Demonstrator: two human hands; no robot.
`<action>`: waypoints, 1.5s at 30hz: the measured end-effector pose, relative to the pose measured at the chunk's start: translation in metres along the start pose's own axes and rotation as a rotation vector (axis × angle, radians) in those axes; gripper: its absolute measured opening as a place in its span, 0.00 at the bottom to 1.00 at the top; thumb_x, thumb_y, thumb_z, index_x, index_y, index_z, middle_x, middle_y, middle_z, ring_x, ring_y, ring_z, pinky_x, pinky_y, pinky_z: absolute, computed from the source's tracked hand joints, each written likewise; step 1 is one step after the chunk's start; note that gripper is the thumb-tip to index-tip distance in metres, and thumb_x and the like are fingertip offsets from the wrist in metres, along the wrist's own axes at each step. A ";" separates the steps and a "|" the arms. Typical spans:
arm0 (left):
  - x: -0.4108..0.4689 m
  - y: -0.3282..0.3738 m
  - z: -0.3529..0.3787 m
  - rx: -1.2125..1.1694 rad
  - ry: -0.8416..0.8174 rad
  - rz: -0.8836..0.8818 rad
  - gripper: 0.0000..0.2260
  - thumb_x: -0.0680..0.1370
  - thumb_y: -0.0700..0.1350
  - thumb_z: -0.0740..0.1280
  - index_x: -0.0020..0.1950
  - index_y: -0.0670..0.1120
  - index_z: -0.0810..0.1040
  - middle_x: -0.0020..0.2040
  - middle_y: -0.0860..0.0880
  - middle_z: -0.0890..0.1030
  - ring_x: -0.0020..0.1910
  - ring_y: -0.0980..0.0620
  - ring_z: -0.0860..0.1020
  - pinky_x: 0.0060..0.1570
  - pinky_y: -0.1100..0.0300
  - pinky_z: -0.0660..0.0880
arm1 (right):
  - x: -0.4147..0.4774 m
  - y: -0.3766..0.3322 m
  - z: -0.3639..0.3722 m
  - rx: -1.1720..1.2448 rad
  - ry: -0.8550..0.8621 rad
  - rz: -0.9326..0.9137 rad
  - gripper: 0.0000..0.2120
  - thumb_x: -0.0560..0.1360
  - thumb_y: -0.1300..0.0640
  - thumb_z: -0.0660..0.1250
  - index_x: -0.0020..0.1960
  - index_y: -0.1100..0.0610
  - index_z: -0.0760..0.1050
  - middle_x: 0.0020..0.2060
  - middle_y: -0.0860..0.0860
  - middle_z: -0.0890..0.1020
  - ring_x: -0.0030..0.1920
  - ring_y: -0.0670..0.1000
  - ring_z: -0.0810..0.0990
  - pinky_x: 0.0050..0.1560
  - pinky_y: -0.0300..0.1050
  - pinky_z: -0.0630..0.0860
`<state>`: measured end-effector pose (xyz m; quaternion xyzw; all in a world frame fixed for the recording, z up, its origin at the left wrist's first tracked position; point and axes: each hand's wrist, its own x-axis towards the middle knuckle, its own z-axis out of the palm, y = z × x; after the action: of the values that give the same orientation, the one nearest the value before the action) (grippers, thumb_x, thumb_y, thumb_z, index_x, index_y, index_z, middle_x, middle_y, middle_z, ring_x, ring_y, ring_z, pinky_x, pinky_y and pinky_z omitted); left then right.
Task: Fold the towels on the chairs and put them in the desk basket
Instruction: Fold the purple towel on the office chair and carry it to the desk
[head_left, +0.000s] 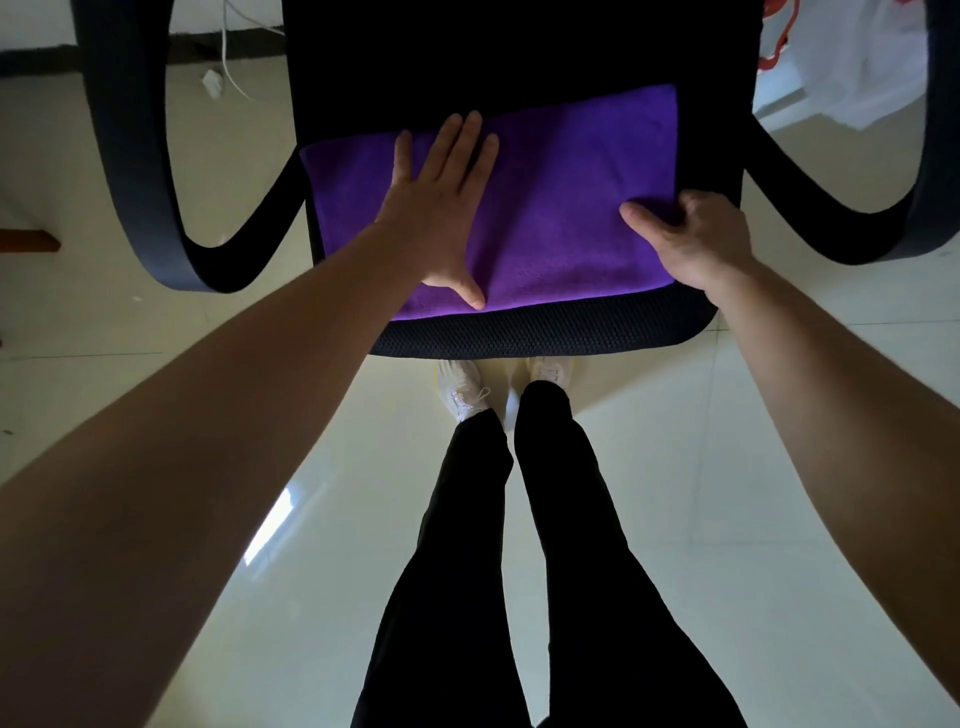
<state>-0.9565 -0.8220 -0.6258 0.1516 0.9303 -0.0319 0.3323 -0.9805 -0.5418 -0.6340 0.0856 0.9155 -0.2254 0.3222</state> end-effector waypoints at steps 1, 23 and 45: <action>0.002 0.004 -0.001 0.010 -0.011 -0.015 0.75 0.49 0.75 0.74 0.79 0.41 0.36 0.80 0.40 0.37 0.79 0.41 0.38 0.71 0.30 0.46 | -0.001 0.000 0.000 0.005 0.002 0.002 0.29 0.75 0.33 0.64 0.52 0.60 0.78 0.49 0.57 0.83 0.52 0.60 0.80 0.50 0.47 0.72; 0.006 0.033 0.001 -0.102 -0.007 -0.069 0.75 0.49 0.74 0.74 0.79 0.41 0.35 0.79 0.40 0.37 0.79 0.41 0.38 0.69 0.28 0.44 | -0.023 0.008 -0.031 0.054 0.151 -0.014 0.23 0.76 0.38 0.67 0.49 0.60 0.75 0.41 0.54 0.78 0.48 0.60 0.80 0.50 0.52 0.74; -0.113 -0.045 0.065 -1.962 0.330 -1.138 0.09 0.80 0.40 0.57 0.56 0.42 0.75 0.41 0.47 0.80 0.37 0.50 0.77 0.37 0.58 0.72 | -0.104 -0.191 0.096 -0.246 -0.133 -0.535 0.16 0.80 0.49 0.62 0.64 0.55 0.74 0.56 0.54 0.80 0.57 0.60 0.79 0.51 0.52 0.75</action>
<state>-0.8483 -0.9044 -0.6071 -0.6133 0.5206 0.5821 0.1186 -0.9044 -0.7564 -0.5667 -0.2134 0.9028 -0.1947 0.3187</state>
